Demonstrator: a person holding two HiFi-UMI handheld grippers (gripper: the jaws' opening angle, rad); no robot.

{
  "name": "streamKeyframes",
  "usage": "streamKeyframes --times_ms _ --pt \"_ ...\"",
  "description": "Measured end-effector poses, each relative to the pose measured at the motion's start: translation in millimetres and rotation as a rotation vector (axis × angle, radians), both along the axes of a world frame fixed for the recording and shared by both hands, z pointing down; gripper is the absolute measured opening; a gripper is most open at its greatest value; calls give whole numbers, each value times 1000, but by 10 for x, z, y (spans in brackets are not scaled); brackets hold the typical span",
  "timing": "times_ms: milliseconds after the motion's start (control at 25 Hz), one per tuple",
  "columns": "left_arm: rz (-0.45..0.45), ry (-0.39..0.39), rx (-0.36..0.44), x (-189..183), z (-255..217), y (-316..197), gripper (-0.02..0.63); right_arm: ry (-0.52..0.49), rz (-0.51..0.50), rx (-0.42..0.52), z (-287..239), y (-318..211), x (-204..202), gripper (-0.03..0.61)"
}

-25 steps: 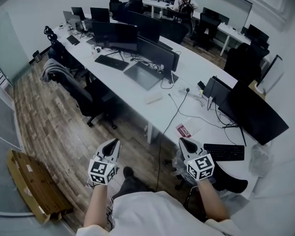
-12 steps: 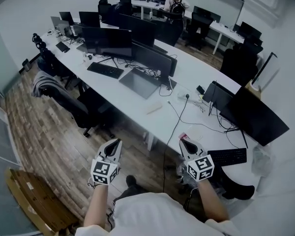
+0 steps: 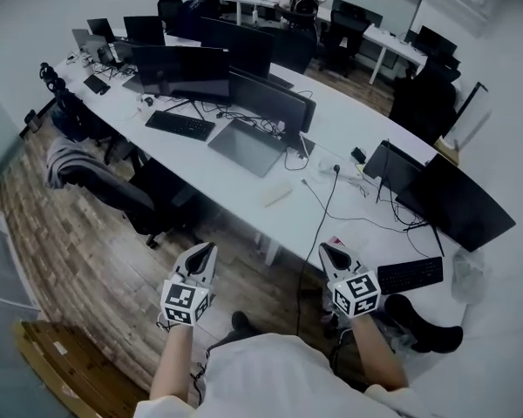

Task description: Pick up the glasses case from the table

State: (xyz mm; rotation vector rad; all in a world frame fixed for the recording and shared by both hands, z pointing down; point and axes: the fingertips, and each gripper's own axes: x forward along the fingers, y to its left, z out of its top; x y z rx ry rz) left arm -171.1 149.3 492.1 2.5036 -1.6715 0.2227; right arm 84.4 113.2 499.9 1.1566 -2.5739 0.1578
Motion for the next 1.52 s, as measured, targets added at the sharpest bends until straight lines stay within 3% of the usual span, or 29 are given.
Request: streamKeyframes --times_ms 600,1080,1520 --pt "46 26 -4 -833 95 -502 11 29 61 -5 68 -390 -635 0" --pt "55 42 -29 -898 209 -852 12 42 64 -27 133 -739 -735 0" --pt "10 34 -59 -816 310 -1574 11 31 -10 -52 275 -1630 -848 0"
